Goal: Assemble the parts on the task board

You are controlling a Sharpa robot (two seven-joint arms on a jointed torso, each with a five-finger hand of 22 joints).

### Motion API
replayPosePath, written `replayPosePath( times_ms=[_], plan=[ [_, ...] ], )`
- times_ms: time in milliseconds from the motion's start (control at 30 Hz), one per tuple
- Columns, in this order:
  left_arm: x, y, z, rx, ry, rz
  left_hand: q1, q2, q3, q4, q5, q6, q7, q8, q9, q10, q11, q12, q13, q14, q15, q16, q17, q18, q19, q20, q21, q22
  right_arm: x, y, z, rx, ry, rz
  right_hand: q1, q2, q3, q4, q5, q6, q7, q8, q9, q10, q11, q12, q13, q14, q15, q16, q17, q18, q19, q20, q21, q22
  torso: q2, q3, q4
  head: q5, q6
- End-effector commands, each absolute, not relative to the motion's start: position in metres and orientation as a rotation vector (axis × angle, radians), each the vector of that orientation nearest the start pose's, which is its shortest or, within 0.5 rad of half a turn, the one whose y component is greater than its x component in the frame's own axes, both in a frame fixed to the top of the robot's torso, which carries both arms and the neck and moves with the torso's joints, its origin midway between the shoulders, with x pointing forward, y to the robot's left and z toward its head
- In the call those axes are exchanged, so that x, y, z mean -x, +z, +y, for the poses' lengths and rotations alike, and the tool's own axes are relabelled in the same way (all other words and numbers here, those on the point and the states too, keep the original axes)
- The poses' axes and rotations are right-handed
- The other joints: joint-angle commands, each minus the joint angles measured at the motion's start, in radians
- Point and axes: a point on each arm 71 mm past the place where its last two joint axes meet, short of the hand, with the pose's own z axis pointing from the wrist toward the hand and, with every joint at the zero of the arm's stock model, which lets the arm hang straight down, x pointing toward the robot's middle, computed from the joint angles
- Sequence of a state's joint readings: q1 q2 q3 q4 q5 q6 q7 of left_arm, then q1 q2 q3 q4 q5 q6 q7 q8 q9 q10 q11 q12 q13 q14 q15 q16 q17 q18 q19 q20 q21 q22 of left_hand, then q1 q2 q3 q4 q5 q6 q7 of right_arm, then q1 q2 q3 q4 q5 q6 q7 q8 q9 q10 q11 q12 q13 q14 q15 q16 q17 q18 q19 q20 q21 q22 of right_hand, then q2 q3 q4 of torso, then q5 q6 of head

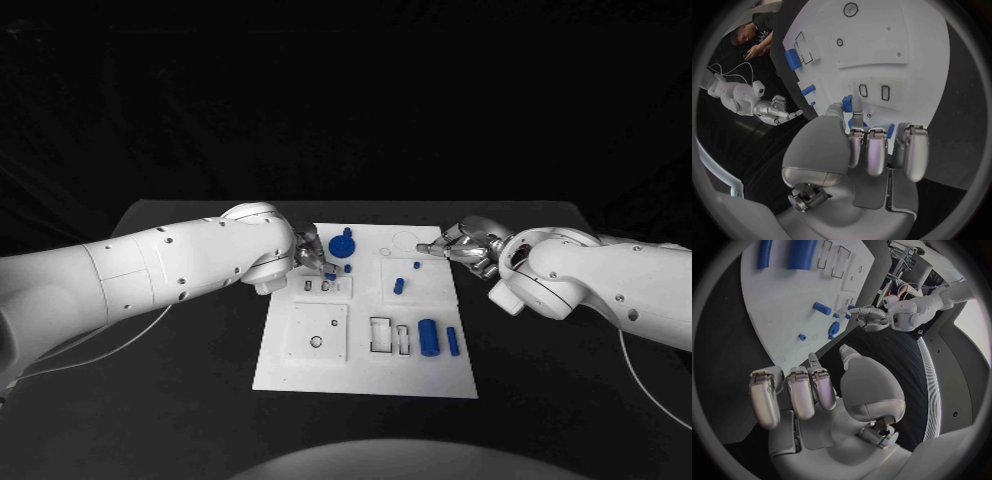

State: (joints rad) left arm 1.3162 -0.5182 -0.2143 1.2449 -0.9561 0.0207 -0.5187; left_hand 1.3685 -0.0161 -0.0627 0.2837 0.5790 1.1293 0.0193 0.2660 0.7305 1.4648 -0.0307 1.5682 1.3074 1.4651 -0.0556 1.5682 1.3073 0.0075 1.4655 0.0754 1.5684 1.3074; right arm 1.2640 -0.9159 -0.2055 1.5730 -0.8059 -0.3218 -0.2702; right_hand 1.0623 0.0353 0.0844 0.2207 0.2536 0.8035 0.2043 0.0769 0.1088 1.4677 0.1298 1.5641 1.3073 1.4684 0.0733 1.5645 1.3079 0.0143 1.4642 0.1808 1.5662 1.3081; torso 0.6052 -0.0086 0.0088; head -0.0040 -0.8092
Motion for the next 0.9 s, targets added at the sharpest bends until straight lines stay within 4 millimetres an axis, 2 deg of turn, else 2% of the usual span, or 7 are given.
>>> replayPosePath(
  times_ms=[33, 433, 900],
  plan=[
    [-0.5190, -0.2319, 0.1387, 0.176, -0.361, 2.334, 0.009, -0.006, 0.009, 0.000, 0.006, 0.002, -0.006, -0.001, 0.002, 0.106, -0.008, 0.003, 0.263, 0.106, -0.001, 0.003, 0.263, -0.007, 0.105, -0.006, 0.002, 0.263, -0.4631, -0.2314, -0.2412, -0.556, 0.667, 2.024, -0.002, 0.008, -0.003, 0.005, 0.005, -0.004, 0.004, 0.007, 0.001, 0.103, 0.008, 0.007, 0.263, 0.102, 0.007, 0.006, 0.263, -0.014, 0.107, 0.006, 0.005, 0.263, 0.000, 0.0010, 0.0003, 0.002, -0.001],
    [-0.5164, -0.2301, 0.1463, 0.107, -0.243, 2.402, 0.008, -0.012, 0.010, 0.004, 0.004, 0.007, -0.006, -0.002, 0.004, 0.106, -0.008, 0.003, 0.263, 0.106, -0.001, 0.003, 0.263, -0.007, 0.105, -0.006, 0.002, 0.263, -0.4629, -0.2334, -0.2409, -0.557, 0.666, 2.028, -0.002, 0.008, -0.003, 0.005, 0.005, -0.004, 0.004, 0.007, 0.001, 0.103, 0.008, 0.007, 0.263, 0.102, 0.007, 0.006, 0.263, -0.014, 0.107, 0.006, 0.005, 0.263, 0.002, -0.0007, -0.0014, 0.006, -0.008],
    [-0.5172, -0.2320, 0.1373, 0.051, -0.153, 2.429, 0.011, -0.007, 0.018, 0.004, 0.002, 0.009, -0.007, -0.006, 0.005, 0.106, -0.009, 0.003, 0.263, 0.106, -0.003, 0.003, 0.263, -0.007, 0.105, -0.005, 0.002, 0.263, -0.4628, -0.2345, -0.2396, -0.555, 0.669, 2.033, 0.000, 0.009, -0.003, 0.005, 0.006, -0.005, 0.006, 0.008, 0.002, 0.103, 0.011, 0.007, 0.263, 0.102, 0.009, 0.006, 0.263, -0.014, 0.107, 0.007, 0.005, 0.263, 0.001, -0.0005, -0.0001, 0.011, -0.011]
  ],
)
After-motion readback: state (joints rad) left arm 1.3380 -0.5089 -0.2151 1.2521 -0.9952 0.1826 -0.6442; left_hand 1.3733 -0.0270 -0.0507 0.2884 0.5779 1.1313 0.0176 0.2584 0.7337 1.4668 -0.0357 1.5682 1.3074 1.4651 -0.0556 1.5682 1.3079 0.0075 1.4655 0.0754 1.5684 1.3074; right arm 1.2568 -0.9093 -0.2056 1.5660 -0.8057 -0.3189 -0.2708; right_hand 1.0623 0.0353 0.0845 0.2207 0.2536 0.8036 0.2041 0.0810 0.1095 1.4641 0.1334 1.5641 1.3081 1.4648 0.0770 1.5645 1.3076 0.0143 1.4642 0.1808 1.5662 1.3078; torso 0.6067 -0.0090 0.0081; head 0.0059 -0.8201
